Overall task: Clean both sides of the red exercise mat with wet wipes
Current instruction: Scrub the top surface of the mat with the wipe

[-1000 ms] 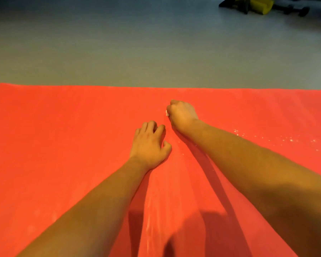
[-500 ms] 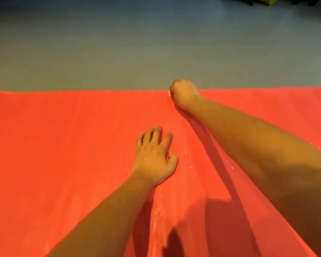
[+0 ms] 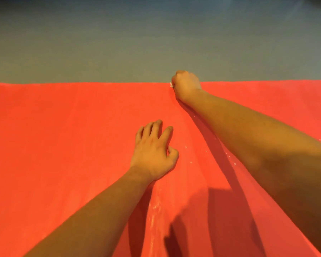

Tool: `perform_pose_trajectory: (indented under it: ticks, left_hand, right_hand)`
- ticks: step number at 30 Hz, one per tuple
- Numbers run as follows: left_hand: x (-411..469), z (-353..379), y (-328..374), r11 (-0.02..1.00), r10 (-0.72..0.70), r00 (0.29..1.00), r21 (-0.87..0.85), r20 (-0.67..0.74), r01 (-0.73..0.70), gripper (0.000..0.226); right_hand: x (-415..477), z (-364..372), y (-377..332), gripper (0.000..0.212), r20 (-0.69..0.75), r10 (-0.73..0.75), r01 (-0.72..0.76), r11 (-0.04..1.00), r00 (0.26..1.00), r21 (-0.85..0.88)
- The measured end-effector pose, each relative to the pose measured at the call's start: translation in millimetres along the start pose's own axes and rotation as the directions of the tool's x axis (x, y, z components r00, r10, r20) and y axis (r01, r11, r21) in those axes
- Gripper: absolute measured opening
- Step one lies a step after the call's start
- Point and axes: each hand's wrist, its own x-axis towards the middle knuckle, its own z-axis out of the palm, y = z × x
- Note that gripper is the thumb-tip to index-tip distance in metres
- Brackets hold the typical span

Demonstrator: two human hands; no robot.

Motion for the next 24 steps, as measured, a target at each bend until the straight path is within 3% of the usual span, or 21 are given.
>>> perform_pose_trajectory:
  ticks: [6,13,16,24]
  left_hand:
    - [0,-4,1,1.000,-0.007,1.000,0.005,0.014,0.007,0.065]
    - [0,-4,0,1.000,-0.004,1.000,-0.005,0.011,0.004,0.063]
    - [1,-2,-1,1.000,-0.003,1.000,-0.014,0.006,0.003,0.063]
    - [1,-2,-1,0.999,-0.001,1.000,-0.044,-0.029,0.000,0.059]
  right_hand:
    - [-34,-14,-11,0.025,0.029,-0.002,0.001,0.999,1.000,0.040]
    - [-136,-24,-17,0.020,-0.036,-0.208,0.211,0.969,0.977,0.127]
    - [-140,-25,-12,0.021,-0.029,-0.257,0.259,0.957,0.966,0.130]
    - [-99,-17,-17,0.025,0.025,-0.084,0.080,0.987,0.996,0.138]
